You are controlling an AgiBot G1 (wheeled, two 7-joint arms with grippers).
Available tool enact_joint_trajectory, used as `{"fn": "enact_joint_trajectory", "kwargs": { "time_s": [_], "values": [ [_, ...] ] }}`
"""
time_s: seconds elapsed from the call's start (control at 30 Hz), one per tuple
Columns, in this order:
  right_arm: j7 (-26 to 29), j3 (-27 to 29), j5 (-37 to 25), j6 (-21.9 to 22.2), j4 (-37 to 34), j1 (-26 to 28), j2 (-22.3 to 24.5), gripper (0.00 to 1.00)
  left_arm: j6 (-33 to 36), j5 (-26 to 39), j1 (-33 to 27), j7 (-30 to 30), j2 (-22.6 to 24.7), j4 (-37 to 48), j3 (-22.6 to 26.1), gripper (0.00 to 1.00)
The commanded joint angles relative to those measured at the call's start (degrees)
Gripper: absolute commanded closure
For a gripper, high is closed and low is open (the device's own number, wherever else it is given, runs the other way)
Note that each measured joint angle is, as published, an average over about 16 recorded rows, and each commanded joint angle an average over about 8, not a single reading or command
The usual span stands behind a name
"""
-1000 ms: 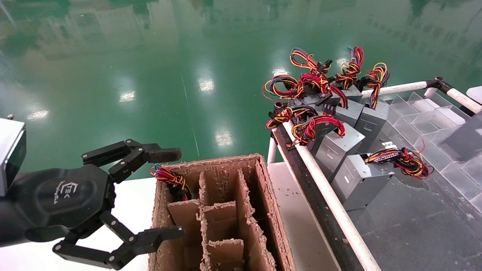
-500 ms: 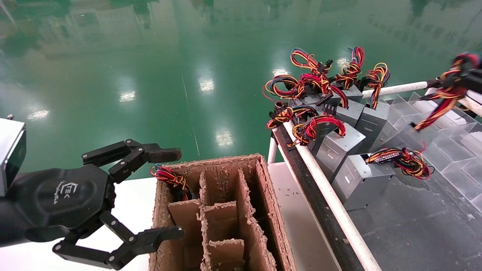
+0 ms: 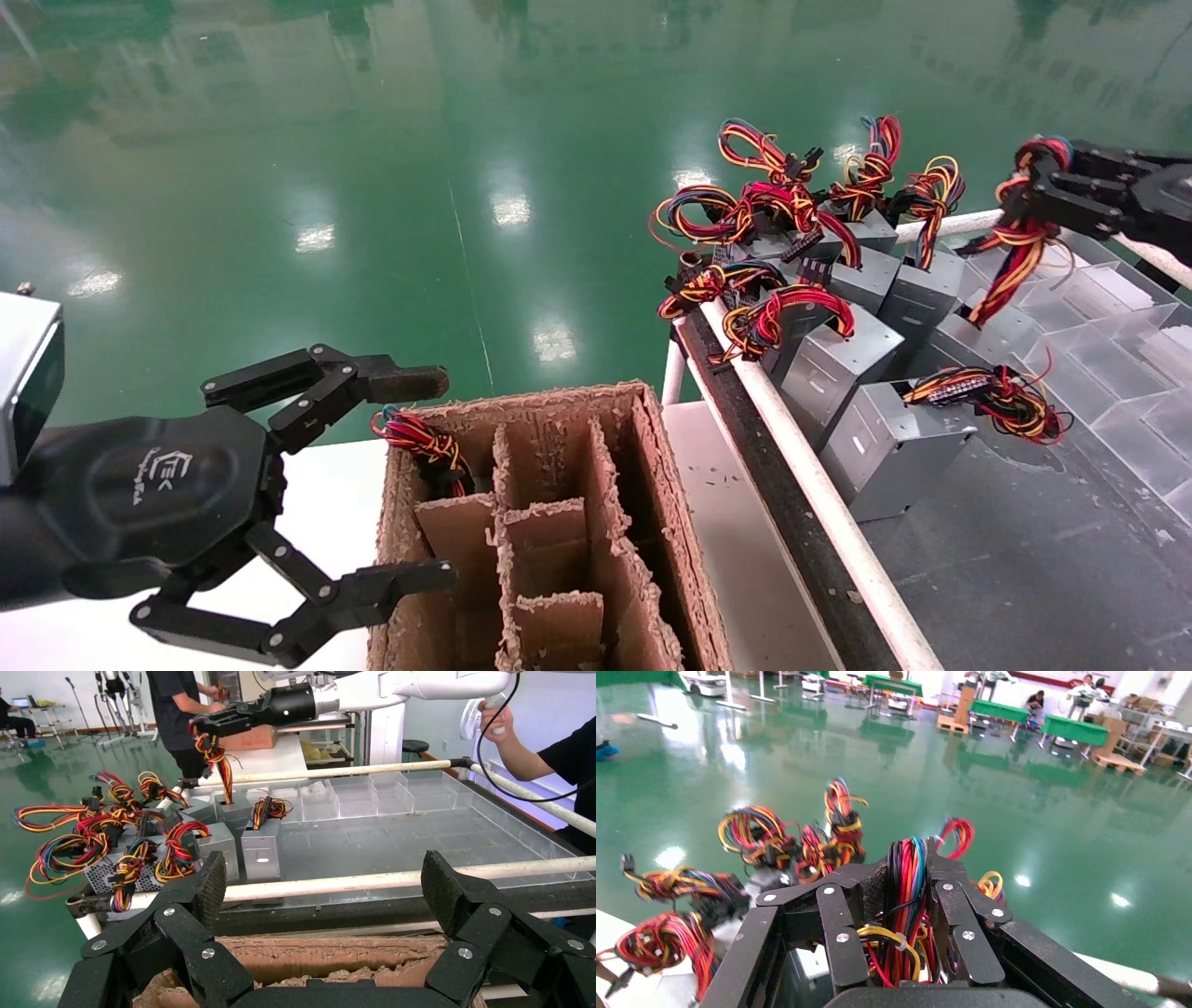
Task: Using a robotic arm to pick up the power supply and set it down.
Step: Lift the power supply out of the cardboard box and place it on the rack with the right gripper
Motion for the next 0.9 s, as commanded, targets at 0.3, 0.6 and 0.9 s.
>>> {"fn": "enact_joint_trajectory", "kwargs": {
  "time_s": [0.3,0.6,0.9],
  "values": [
    [0.62,-0.91,-1.31,1.67,-0.34,1.57,-2.73,1.00,0.00,0.00,0.00,0.00,0.00,0.00,0.00,0.00],
    [1.42,-1.08,-1.56,3.60,-0.85,1.73,-4.44,0.24,0.00,0.00,0.00,0.00,0.00,0.00,0.00,0.00],
    [1.86,-1.11,-1.59,3.47,-0.81,1.65,-4.35,0.00,0.00,0.00,0.00,0.00,0.00,0.00,0.01,0.00]
  ]
}}
